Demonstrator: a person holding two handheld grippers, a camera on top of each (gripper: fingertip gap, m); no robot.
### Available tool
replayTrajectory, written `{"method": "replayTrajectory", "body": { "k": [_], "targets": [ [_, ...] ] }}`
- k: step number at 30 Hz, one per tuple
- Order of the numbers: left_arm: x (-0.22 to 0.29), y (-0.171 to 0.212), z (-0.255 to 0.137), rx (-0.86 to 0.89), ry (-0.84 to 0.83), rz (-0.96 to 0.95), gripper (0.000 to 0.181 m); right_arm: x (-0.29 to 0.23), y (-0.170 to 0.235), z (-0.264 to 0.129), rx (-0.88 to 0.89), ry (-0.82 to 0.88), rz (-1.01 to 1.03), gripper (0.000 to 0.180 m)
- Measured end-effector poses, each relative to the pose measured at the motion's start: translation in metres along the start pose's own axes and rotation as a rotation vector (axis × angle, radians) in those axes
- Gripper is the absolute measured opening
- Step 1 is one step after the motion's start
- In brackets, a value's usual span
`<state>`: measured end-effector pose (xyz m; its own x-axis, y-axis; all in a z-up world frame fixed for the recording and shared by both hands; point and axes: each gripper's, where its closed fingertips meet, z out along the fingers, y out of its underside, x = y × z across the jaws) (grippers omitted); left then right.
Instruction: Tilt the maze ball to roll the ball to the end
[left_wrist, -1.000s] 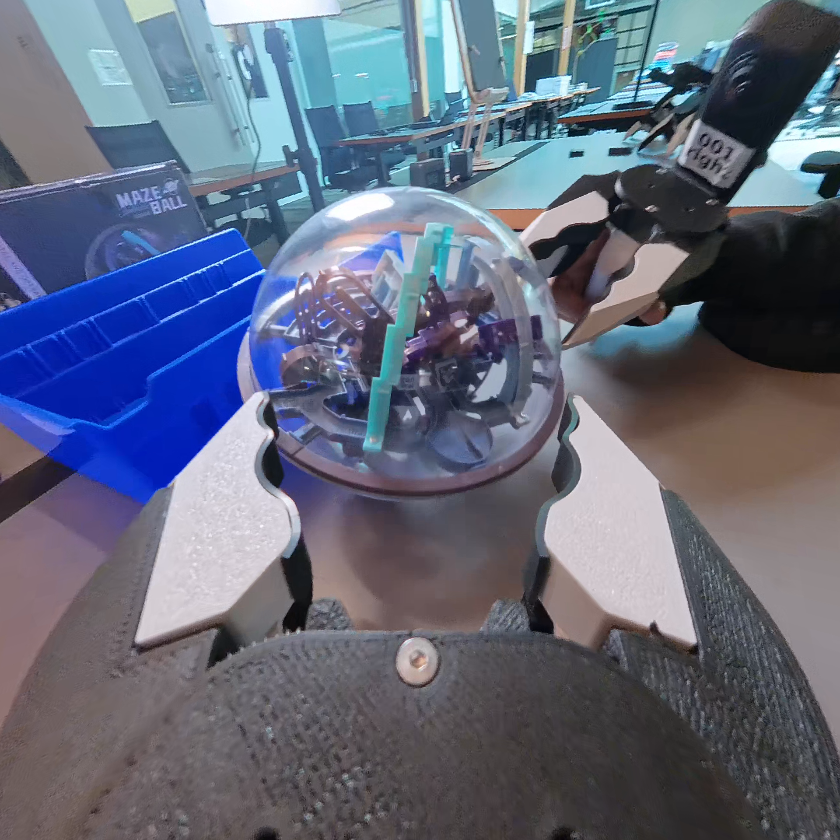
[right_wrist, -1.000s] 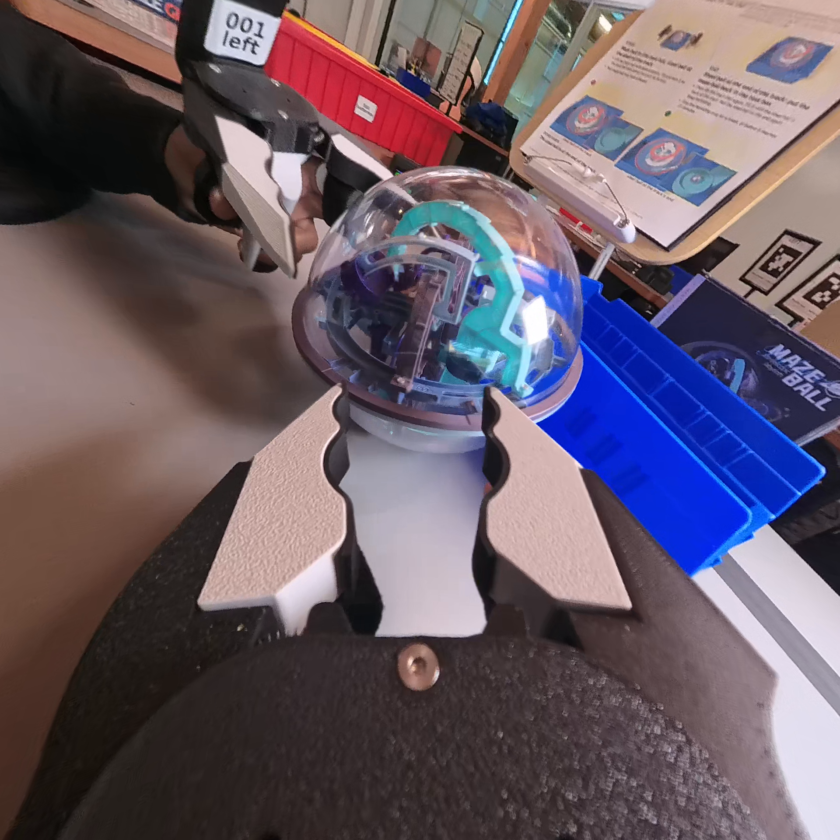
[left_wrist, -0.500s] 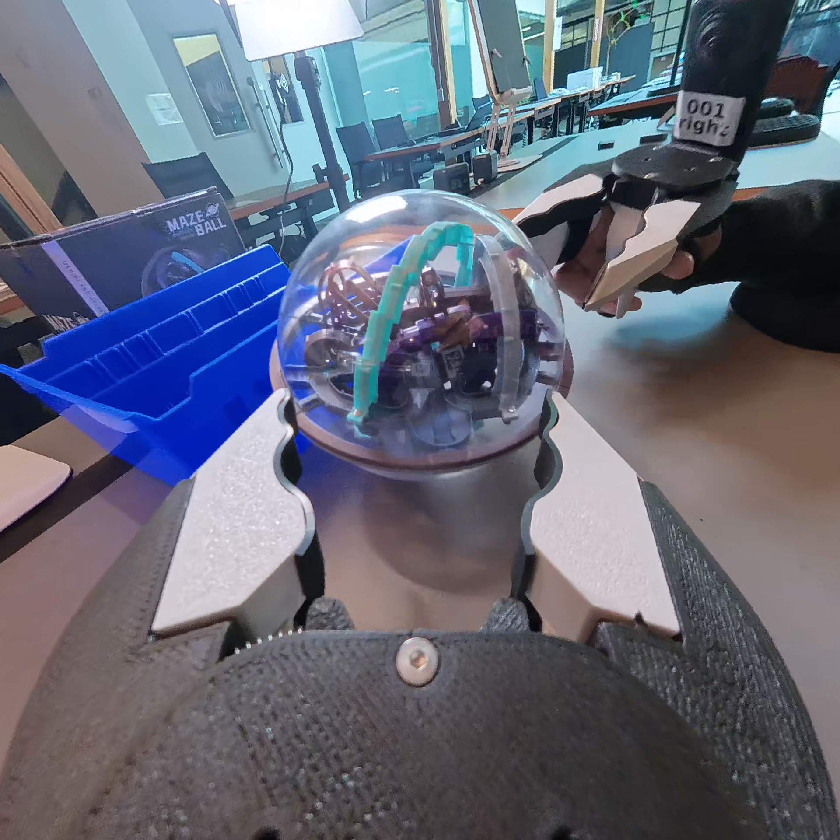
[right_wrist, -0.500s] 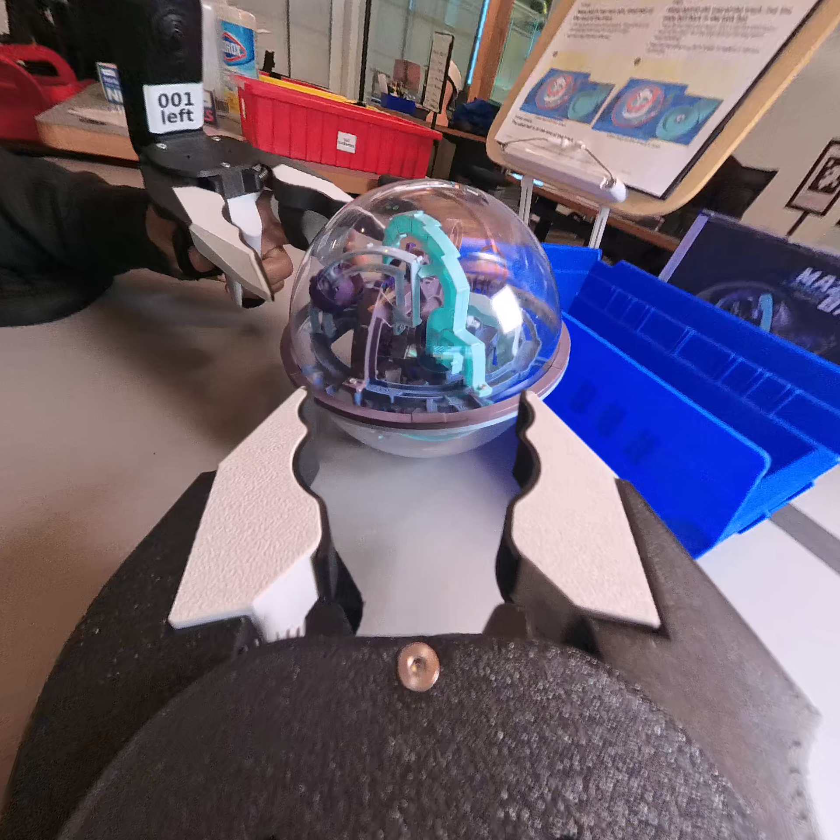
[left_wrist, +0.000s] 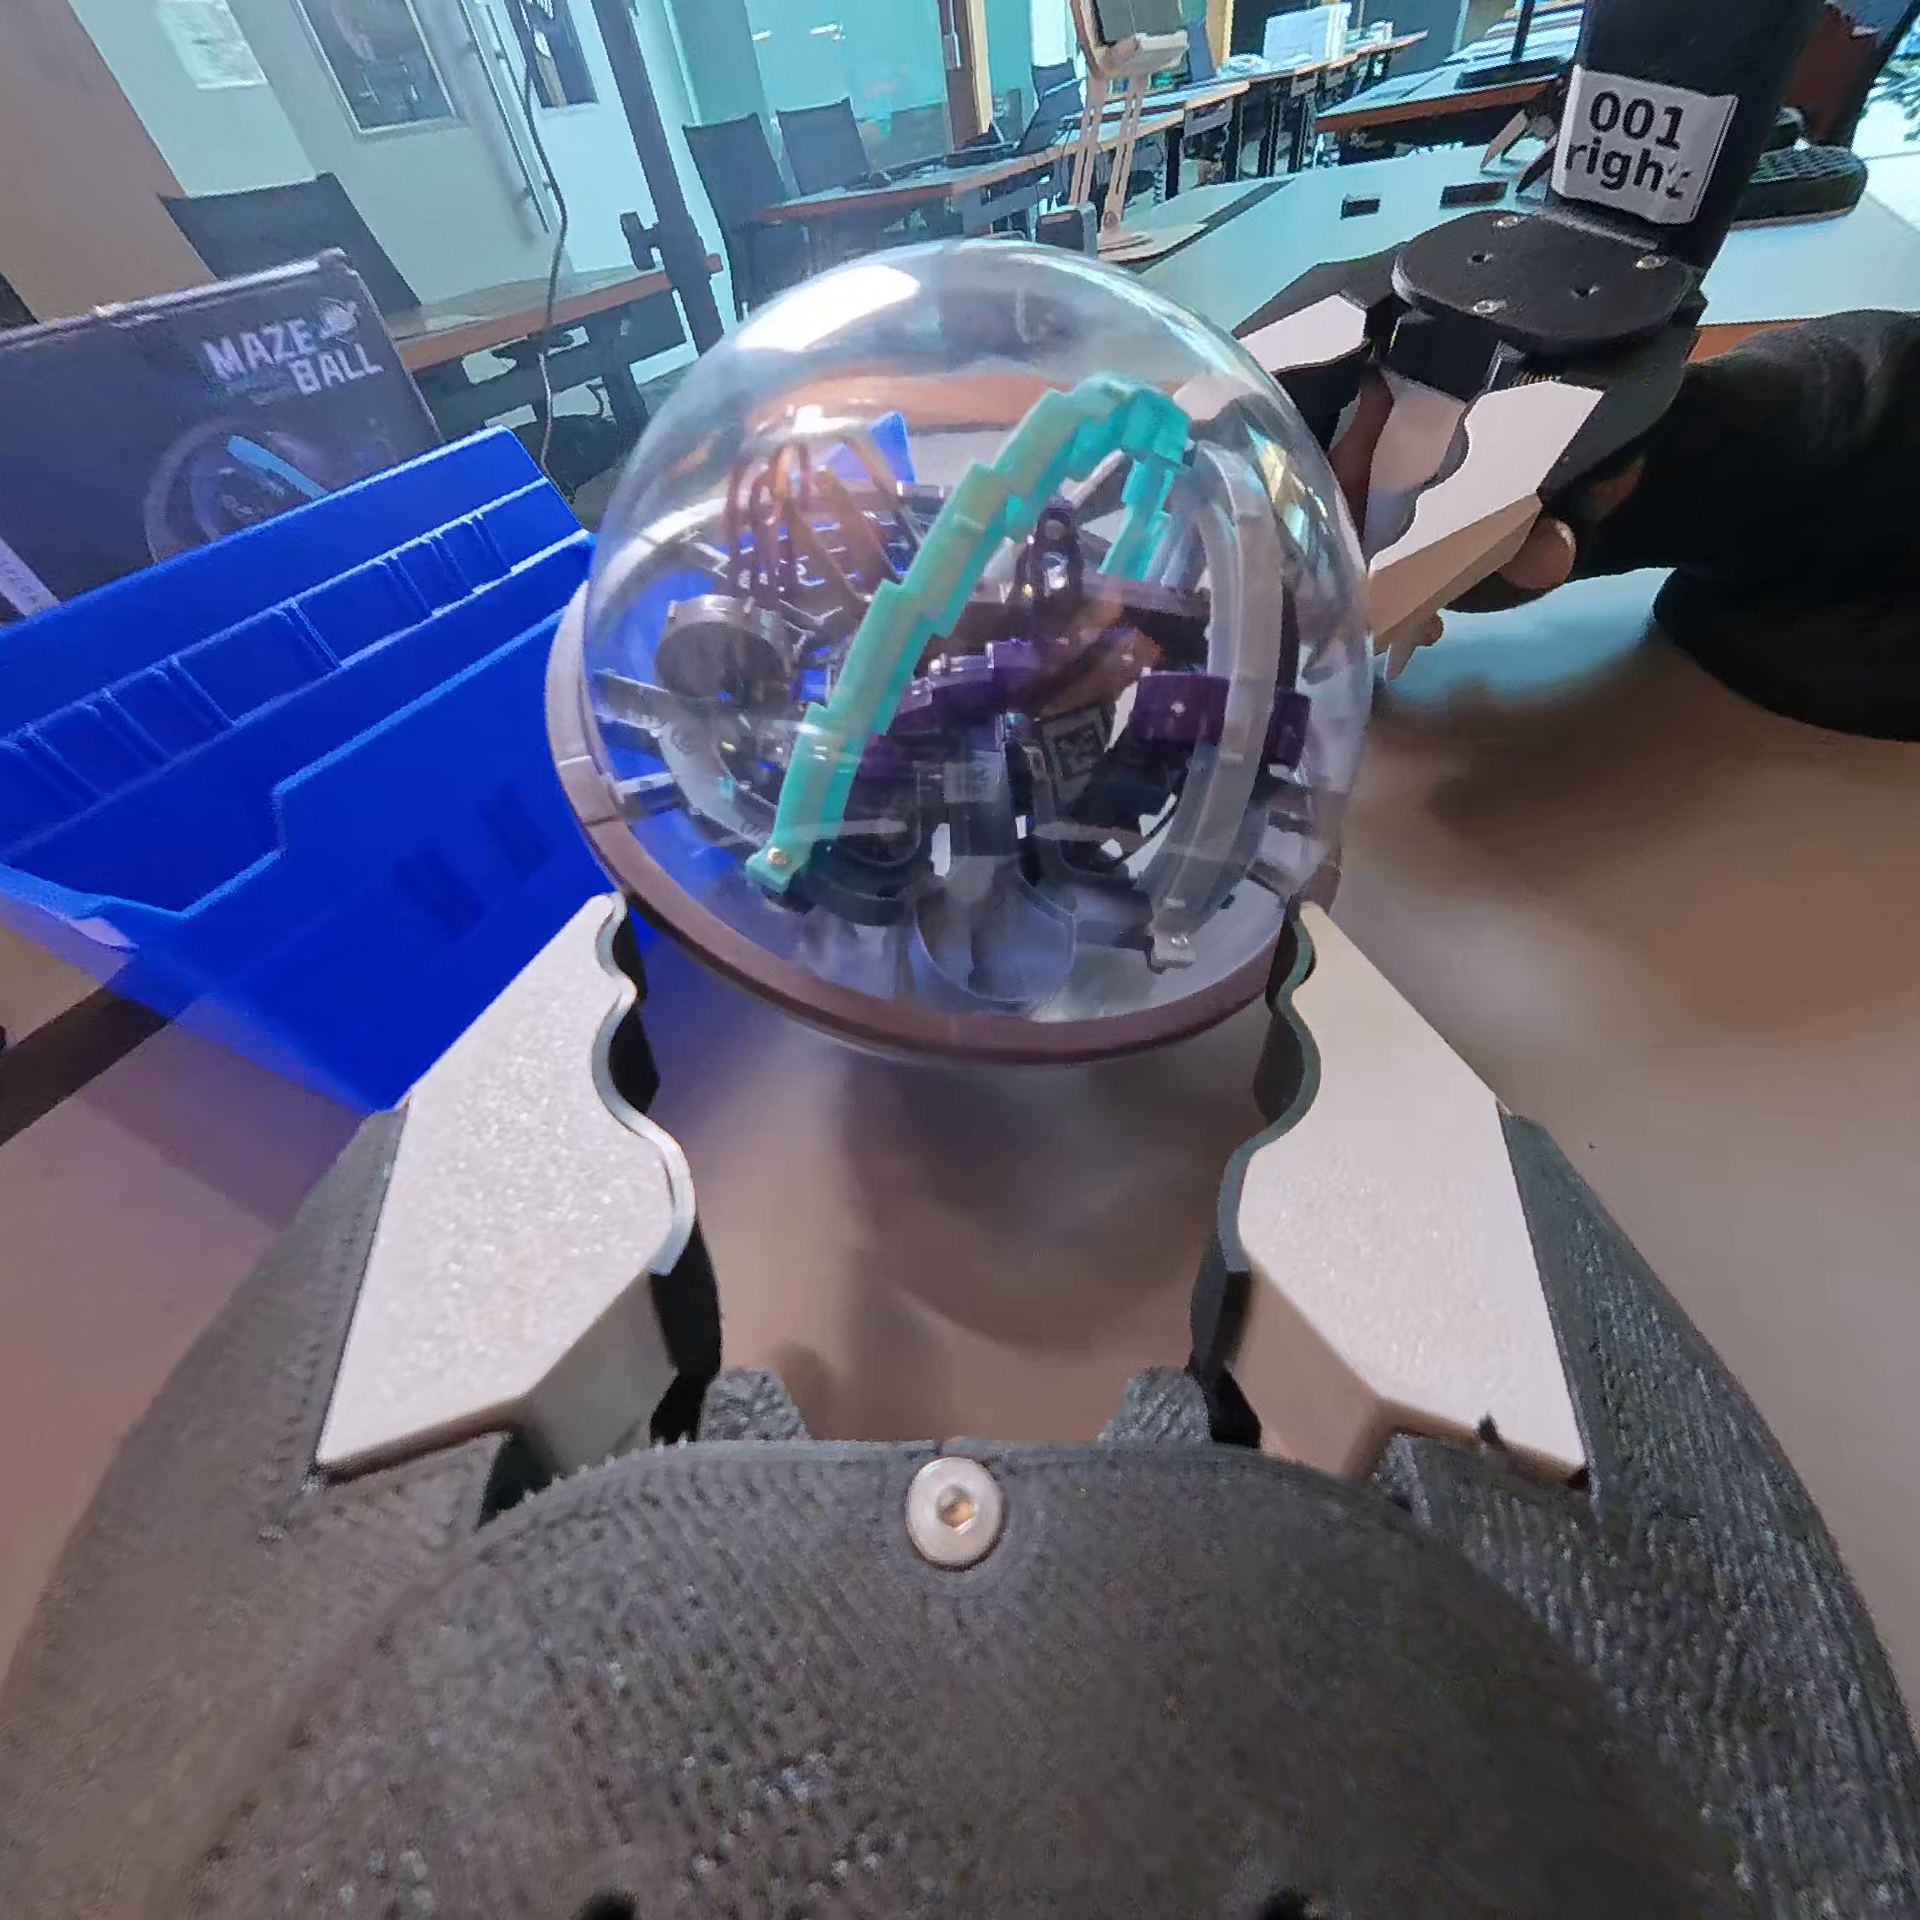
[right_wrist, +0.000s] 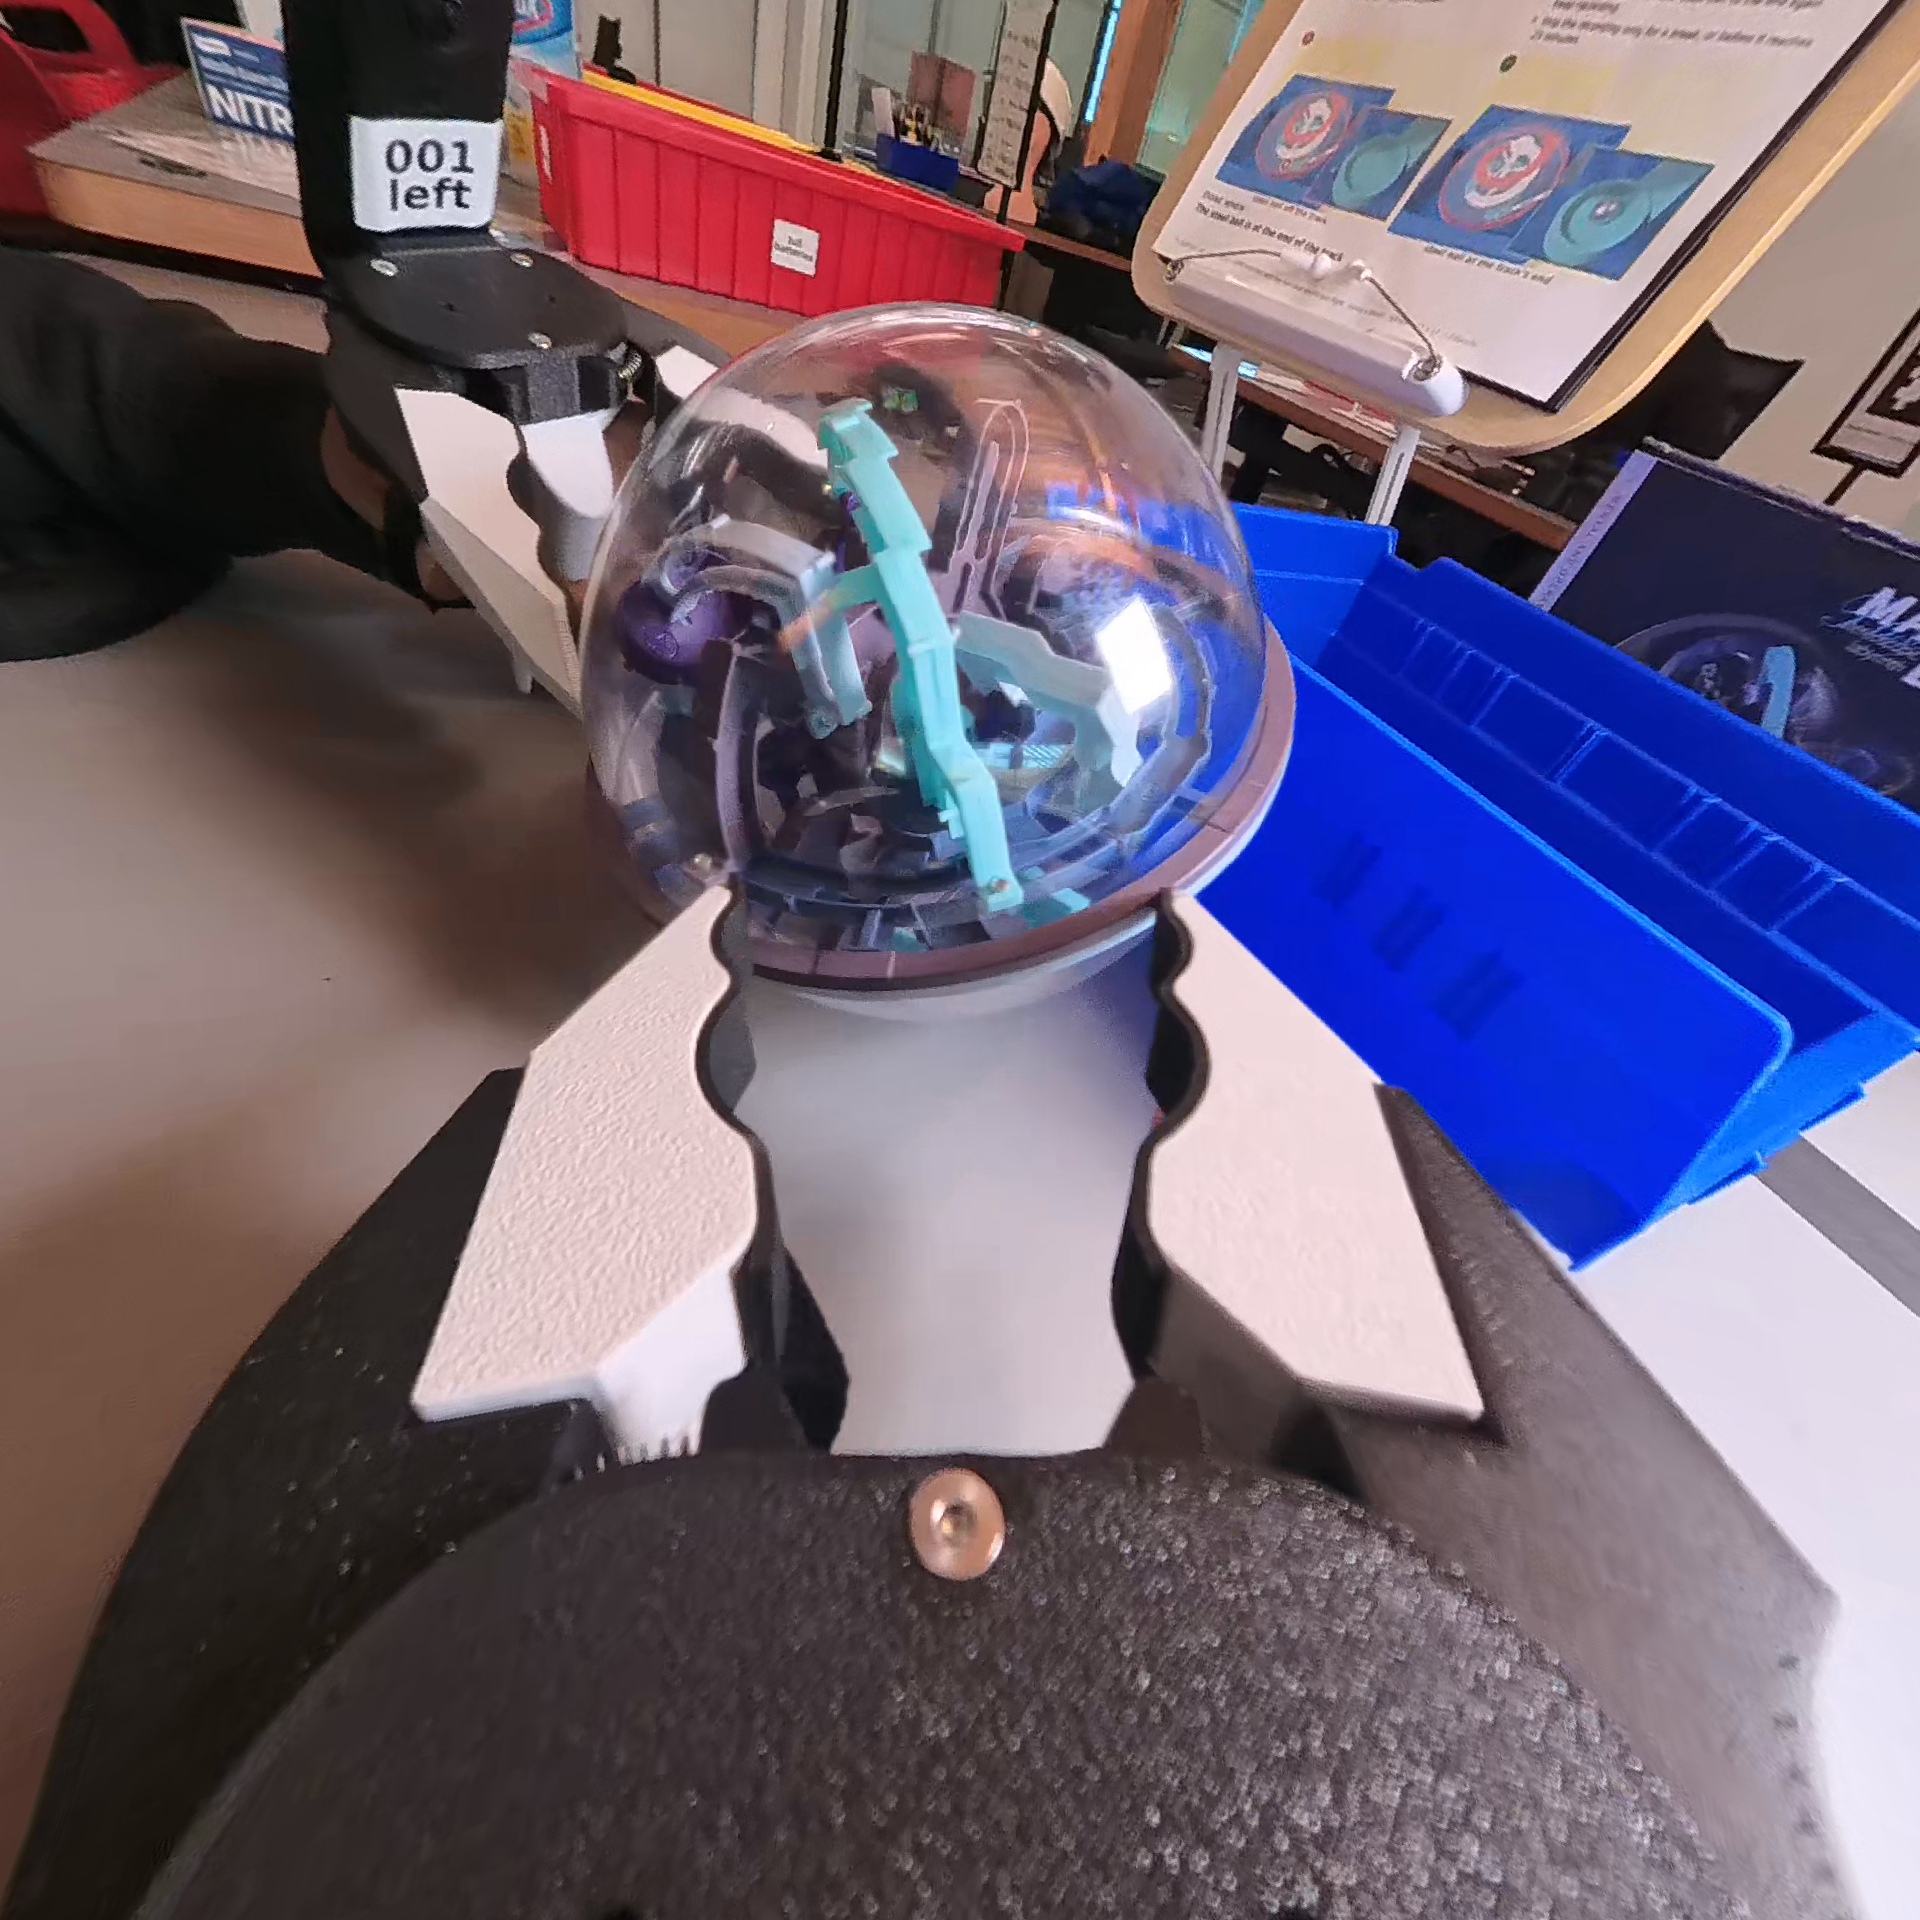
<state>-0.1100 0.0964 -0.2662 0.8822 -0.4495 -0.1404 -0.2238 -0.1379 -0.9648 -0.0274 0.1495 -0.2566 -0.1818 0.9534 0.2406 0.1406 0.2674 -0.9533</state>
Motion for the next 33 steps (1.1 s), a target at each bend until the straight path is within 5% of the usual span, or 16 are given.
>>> {"method": "replayTrajectory", "body": {
  "k": [5, 16, 18, 20, 21, 29, 33],
  "targets": [
    [-0.004, 0.002, -0.015, -0.003, 0.014, 0.033, 0.111, -0.002, -0.008, -0.01, 0.043, -0.066, 0.044, 0.035],
    [0.007, 0.003, -0.016, -0.007, 0.061, 0.032, 0.102, 0.002, 0.002, -0.006, 0.012, -0.048, 0.117, 0.03],
    [0.007, 0.002, -0.025, -0.012, 0.103, 0.011, 0.084, 0.015, 0.007, -0.008, -0.013, 0.023, 0.106, 0.027],
    [0.022, -0.009, -0.044, 0.063, 0.263, -0.006, 0.032, 0.038, 0.011, -0.012, -0.034, 0.147, 0.097, 0.023],
    [0.024, -0.017, -0.053, 0.118, 0.307, -0.043, 0.028, 0.044, 0.011, -0.015, -0.028, 0.168, 0.114, 0.024],
    [-0.044, -0.013, -0.043, 0.156, -0.023, -0.273, 0.06, 0.018, 0.011, -0.003, -0.022, -0.041, 0.392, 0.041],
    [-0.022, -0.012, -0.023, 0.124, 0.123, -0.358, 0.066, 0.011, 0.013, 0.001, -0.05, -0.05, 0.377, 0.04]
  ]
}}
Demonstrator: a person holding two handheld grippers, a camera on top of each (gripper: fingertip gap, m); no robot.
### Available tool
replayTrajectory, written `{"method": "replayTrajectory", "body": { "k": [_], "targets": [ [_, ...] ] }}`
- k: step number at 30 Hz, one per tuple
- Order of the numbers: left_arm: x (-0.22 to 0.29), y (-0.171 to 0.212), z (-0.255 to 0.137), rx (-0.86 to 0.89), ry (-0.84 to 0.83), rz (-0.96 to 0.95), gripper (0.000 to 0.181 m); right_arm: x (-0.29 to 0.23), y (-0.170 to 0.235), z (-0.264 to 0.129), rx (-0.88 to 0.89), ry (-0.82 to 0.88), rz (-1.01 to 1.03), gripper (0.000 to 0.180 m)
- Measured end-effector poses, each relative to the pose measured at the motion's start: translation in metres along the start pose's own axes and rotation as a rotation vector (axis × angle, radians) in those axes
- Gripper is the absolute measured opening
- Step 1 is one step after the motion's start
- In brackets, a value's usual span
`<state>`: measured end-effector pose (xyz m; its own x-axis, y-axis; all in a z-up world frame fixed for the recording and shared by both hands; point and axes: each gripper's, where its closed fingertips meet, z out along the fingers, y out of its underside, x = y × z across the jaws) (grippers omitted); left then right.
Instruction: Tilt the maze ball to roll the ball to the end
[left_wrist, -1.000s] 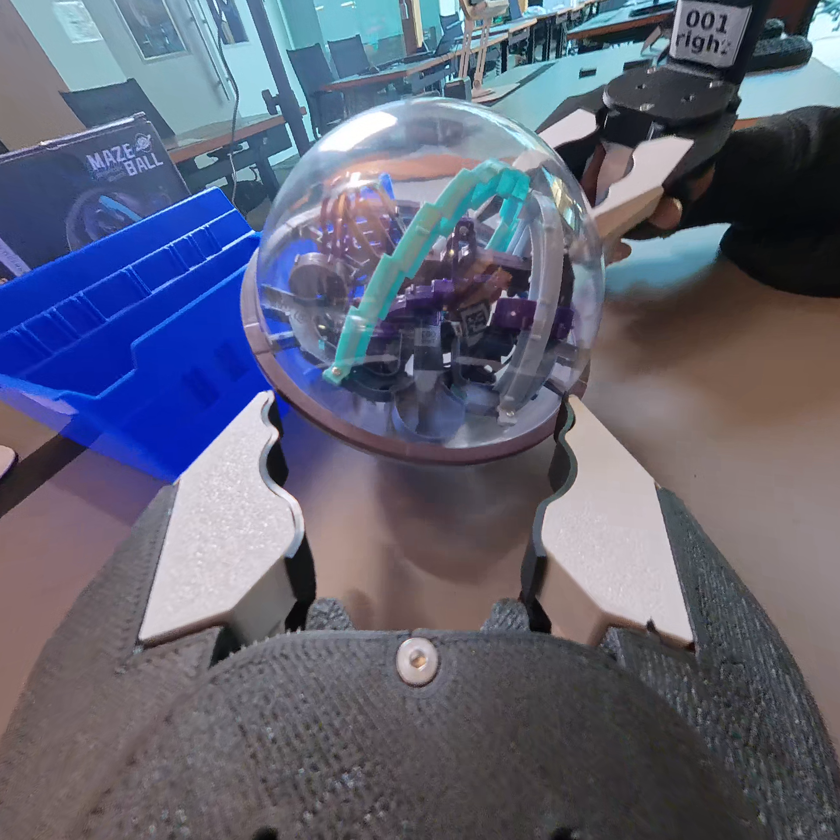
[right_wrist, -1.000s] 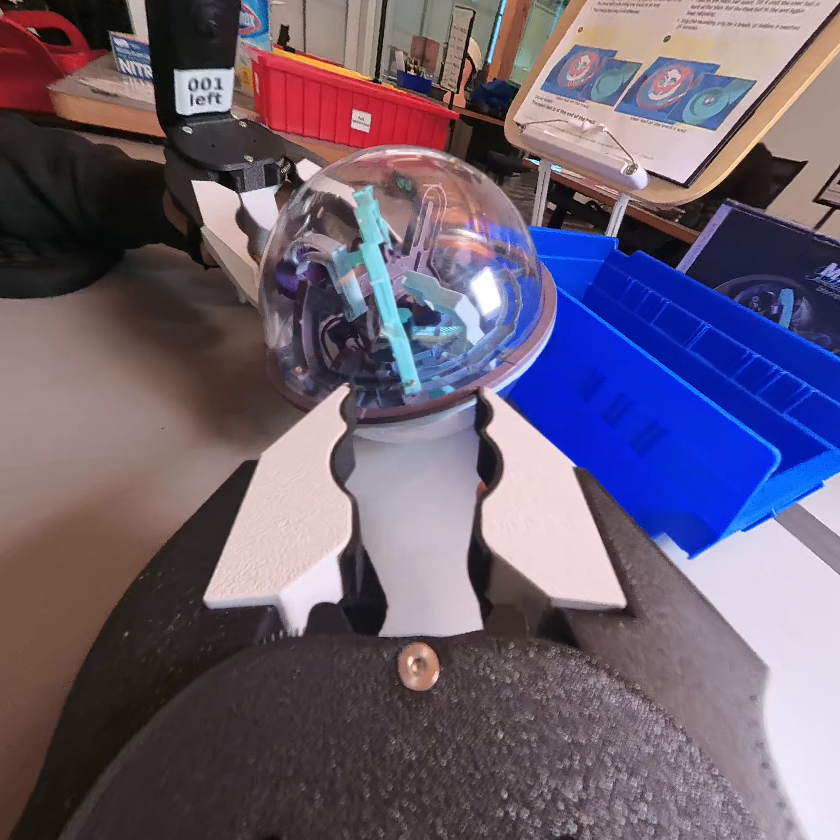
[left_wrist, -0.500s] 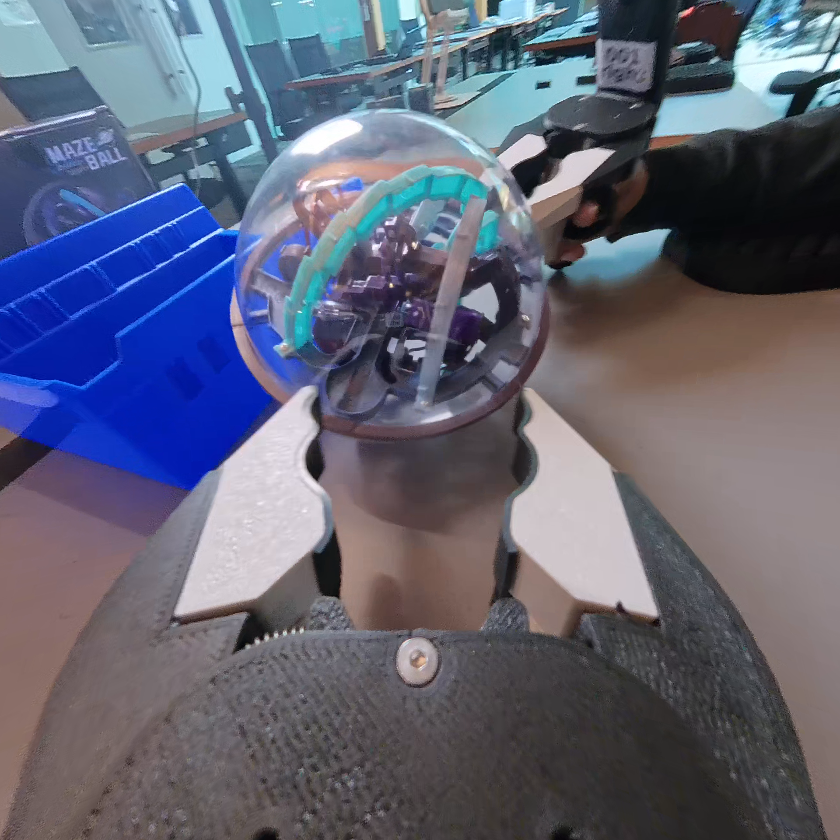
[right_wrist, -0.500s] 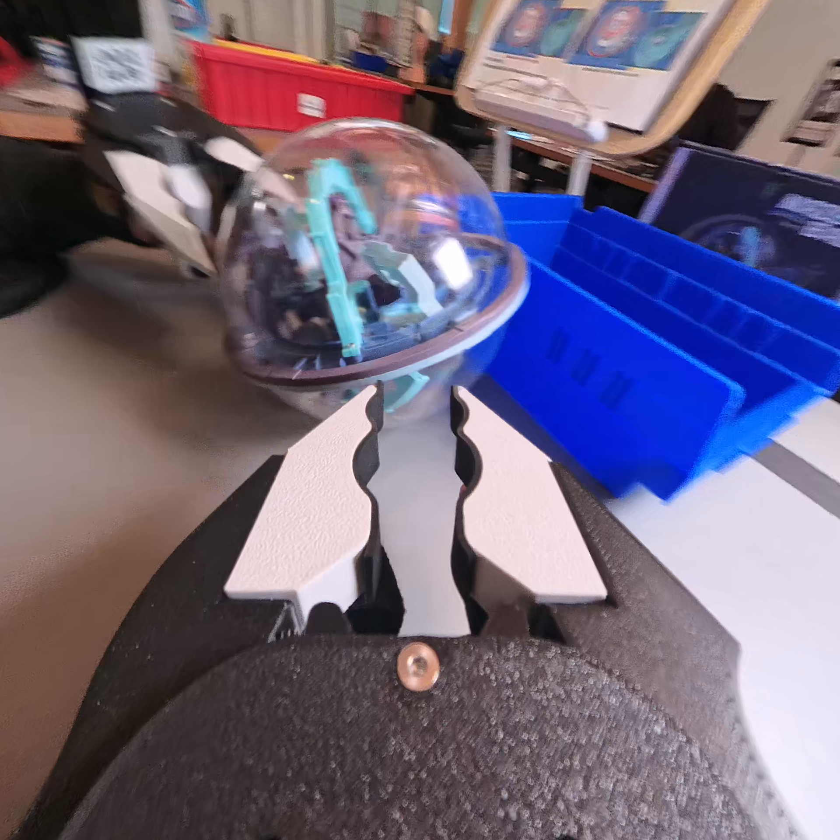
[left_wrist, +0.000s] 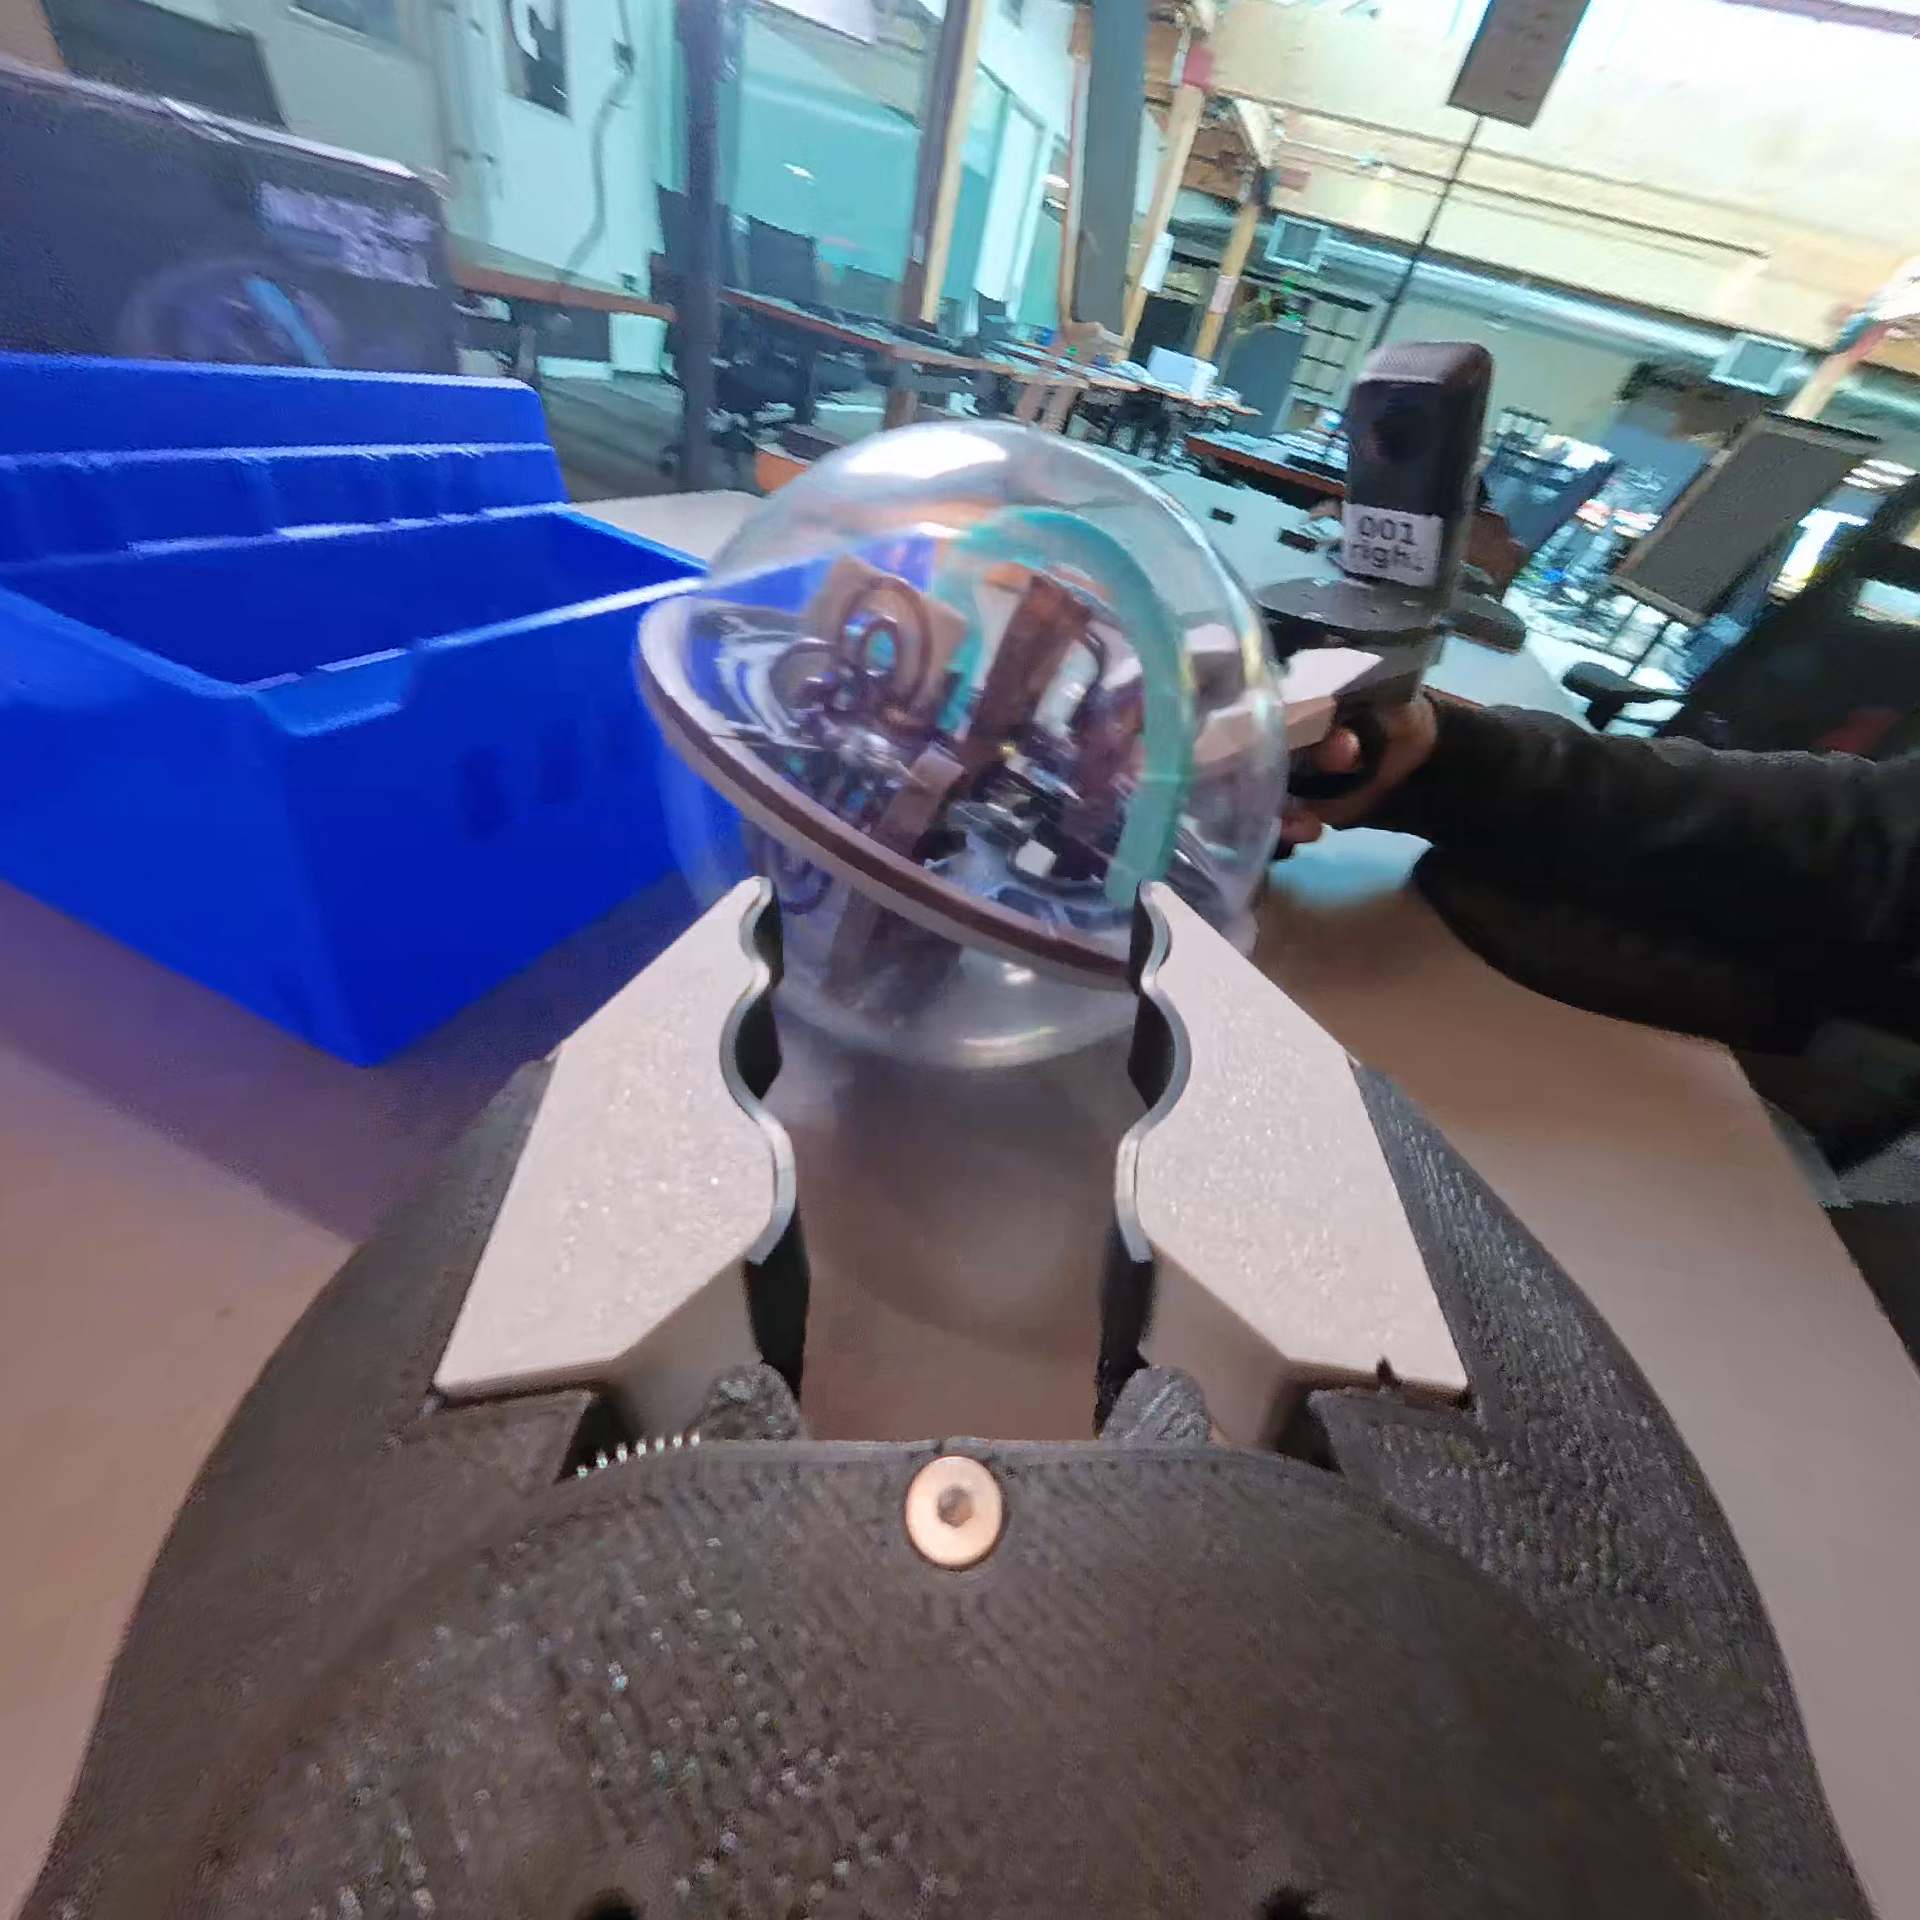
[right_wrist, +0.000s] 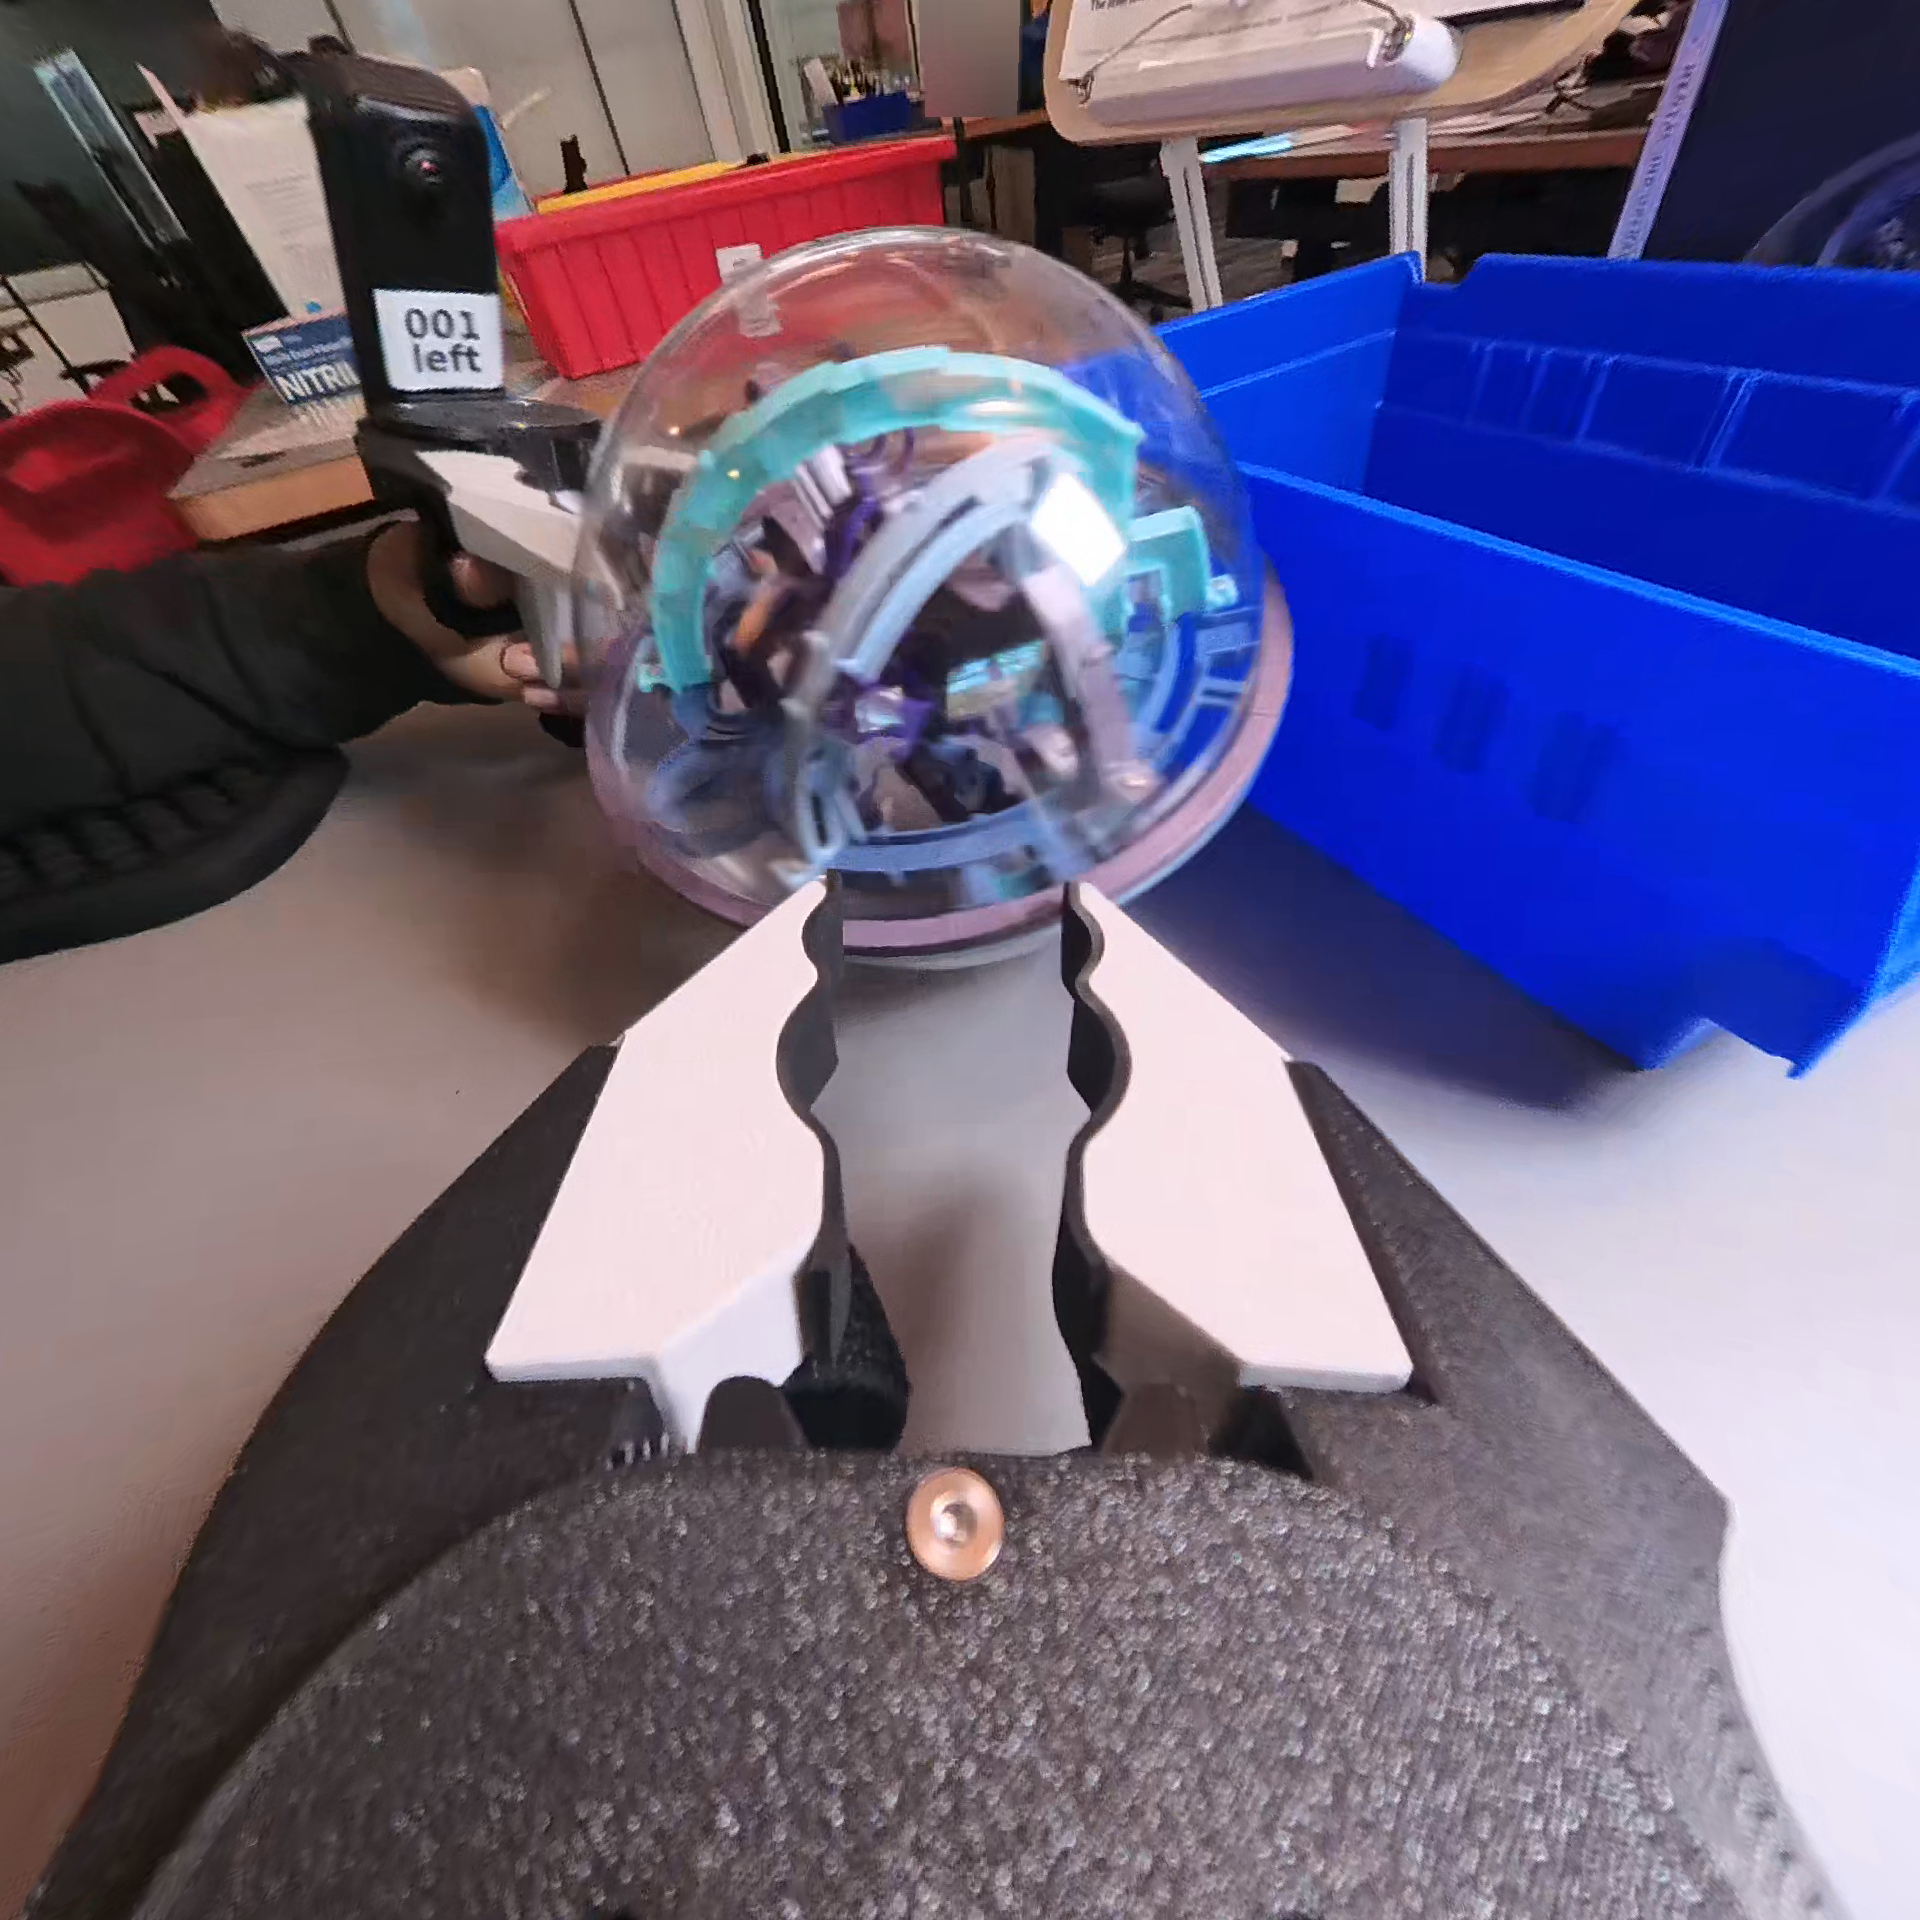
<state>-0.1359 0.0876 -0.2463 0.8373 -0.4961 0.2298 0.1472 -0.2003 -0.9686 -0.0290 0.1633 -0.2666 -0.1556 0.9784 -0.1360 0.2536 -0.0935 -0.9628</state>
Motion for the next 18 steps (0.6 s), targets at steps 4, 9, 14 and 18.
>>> {"method": "replayTrajectory", "body": {
  "k": [4, 9, 14, 18],
  "targets": [
    [0.006, 0.007, 0.003, -0.019, 0.021, 0.013, 0.064, -0.006, -0.002, 0.0, 0.018, -0.027, 0.004, 0.037],
    [0.002, 0.009, 0.001, -0.03, 0.012, -0.014, 0.059, -0.007, -0.004, 0.0, 0.029, -0.031, 0.008, 0.032],
    [0.0, 0.006, -0.006, -0.02, -0.002, -0.011, 0.057, 0.007, -0.011, -0.004, 0.068, 0.003, 0.092, 0.039],
    [-0.006, -0.005, -0.013, 0.051, -0.012, -0.069, 0.05, 0.033, -0.013, -0.005, 0.108, 0.001, 0.38, 0.05]
  ]
}}
